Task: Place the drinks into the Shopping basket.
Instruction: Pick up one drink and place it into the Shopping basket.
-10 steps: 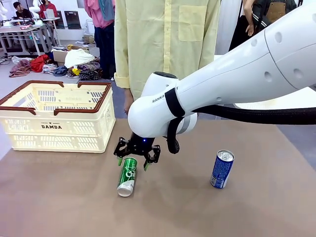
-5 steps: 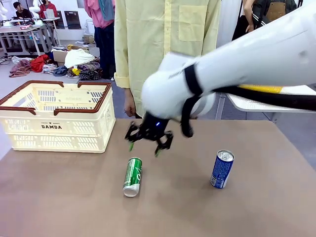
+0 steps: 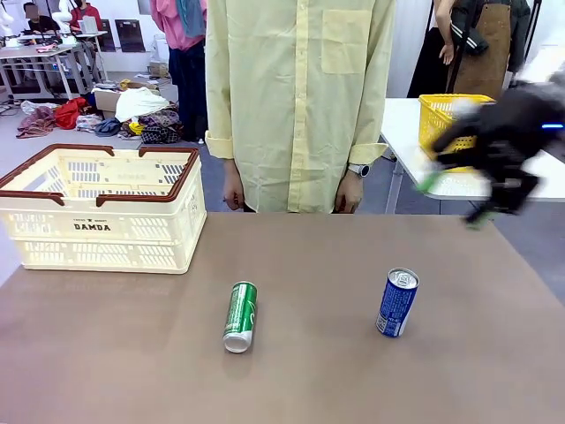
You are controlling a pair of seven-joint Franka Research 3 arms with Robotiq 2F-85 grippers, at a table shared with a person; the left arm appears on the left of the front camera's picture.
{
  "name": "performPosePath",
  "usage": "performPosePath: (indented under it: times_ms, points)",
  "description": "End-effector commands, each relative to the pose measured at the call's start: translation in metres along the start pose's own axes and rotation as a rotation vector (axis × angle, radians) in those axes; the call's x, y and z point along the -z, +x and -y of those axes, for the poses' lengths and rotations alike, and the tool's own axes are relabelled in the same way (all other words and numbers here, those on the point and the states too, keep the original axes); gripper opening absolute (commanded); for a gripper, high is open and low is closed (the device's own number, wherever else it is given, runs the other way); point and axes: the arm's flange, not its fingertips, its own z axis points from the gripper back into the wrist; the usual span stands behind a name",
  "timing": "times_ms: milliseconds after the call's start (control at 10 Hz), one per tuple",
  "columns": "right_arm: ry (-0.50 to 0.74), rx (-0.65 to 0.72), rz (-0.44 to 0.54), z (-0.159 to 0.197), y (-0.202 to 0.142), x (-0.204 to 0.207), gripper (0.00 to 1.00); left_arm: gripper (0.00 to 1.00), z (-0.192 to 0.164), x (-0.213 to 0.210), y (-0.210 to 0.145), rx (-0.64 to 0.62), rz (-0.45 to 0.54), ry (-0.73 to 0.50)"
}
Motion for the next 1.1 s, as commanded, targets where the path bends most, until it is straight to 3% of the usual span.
performPosePath:
  times_ms: [0,200,300,500,600,1000]
  points:
    - [0.345,0.067,-0.006,0.121,-0.008,-0.056,1.0,1.0,-0.001,-0.003,-0.002,0.018,-0.013,-0.001]
    - [0.751,0.067,0.003,0.226,-0.022,-0.059,1.0,1.0,-0.001,-0.003,-0.002,0.018,-0.013,-0.001]
    - [0.837,0.098,-0.019,0.257,-0.018,-0.046,1.0,1.0,-0.001,-0.003,-0.002,0.018,-0.013,-0.001]
    - [0.843,0.034,0.018,0.269,0.0,-0.015,1.0,1.0,-0.001,-0.003,-0.002,0.018,-0.013,-0.001]
    - [0.777,0.13,0.035,0.276,-0.05,-0.041,1.0,1.0,-0.001,-0.003,-0.002,0.018,-0.013,-0.001]
    - [0.777,0.13,0.035,0.276,-0.05,-0.041,1.0,1.0,-0.001,-0.003,-0.002,0.018,-0.013,-0.001]
